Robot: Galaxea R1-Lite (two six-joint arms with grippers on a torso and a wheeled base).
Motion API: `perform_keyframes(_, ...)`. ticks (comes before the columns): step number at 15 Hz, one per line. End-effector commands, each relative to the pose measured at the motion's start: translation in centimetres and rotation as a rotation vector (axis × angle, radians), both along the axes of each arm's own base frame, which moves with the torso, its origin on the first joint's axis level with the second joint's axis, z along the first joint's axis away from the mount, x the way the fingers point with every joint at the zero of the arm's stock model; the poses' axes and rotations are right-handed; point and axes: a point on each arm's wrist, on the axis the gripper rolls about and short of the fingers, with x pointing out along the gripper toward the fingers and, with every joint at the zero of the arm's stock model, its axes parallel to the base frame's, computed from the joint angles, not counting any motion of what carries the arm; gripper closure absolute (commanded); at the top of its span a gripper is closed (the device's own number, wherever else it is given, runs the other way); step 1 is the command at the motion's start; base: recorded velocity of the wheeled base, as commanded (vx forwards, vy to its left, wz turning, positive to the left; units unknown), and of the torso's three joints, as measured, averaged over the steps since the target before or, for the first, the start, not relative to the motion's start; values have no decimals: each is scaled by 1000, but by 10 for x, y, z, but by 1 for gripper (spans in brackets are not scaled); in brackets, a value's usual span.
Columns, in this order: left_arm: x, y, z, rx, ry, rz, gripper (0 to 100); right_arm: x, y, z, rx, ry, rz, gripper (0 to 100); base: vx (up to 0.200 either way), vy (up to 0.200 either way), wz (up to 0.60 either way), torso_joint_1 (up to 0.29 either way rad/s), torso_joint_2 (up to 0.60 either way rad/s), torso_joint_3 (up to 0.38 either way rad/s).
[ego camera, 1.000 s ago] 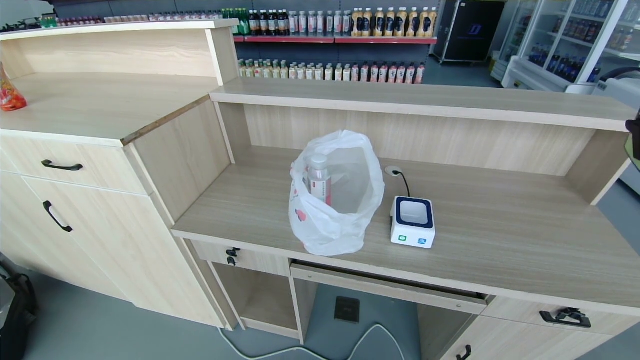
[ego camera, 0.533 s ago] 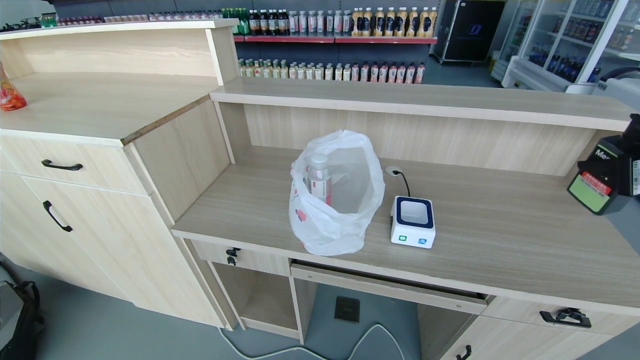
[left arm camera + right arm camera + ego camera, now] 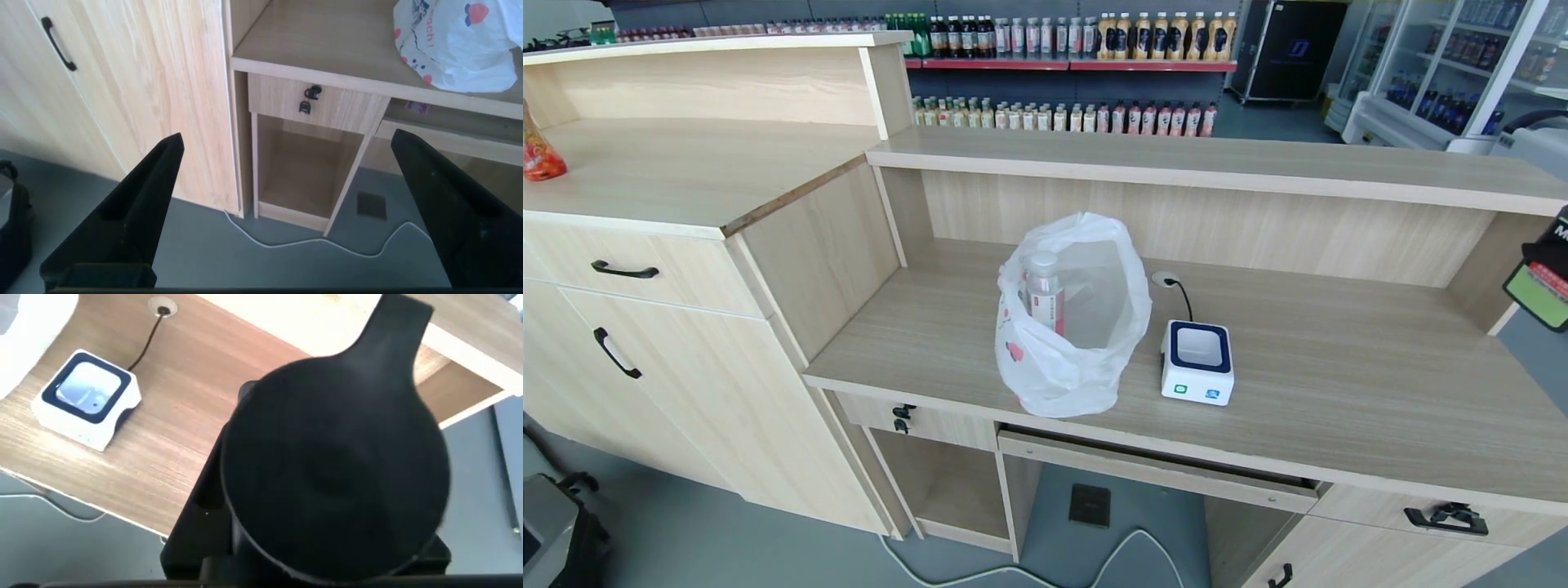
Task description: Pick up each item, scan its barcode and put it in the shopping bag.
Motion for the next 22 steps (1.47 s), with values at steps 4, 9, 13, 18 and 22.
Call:
perform_keyframes(4, 0, 0, 0, 0, 0, 1, 0, 6, 15, 8, 171, -69, 69, 100, 0, 0, 450, 1, -1, 2)
perform_keyframes(9, 0, 0, 0, 0, 0, 1, 0, 26, 31, 22, 547, -60, 105, 100, 0, 0, 360, 0, 2, 1)
perform_keyframes(13, 0, 0, 0, 0, 0, 1, 0, 64, 26, -3, 910, 90, 148, 100, 0, 0, 0, -99, 280, 178)
perform_keyframes(18, 0, 0, 0, 0, 0, 1, 0, 99, 6, -40, 1046, 222, 120, 100, 0, 0, 0, -79, 251, 155)
perform_keyframes(22, 0, 0, 0, 0, 0, 1, 0, 107, 5, -45, 1056, 226, 151, 100, 0, 0, 0, 0, 0, 0)
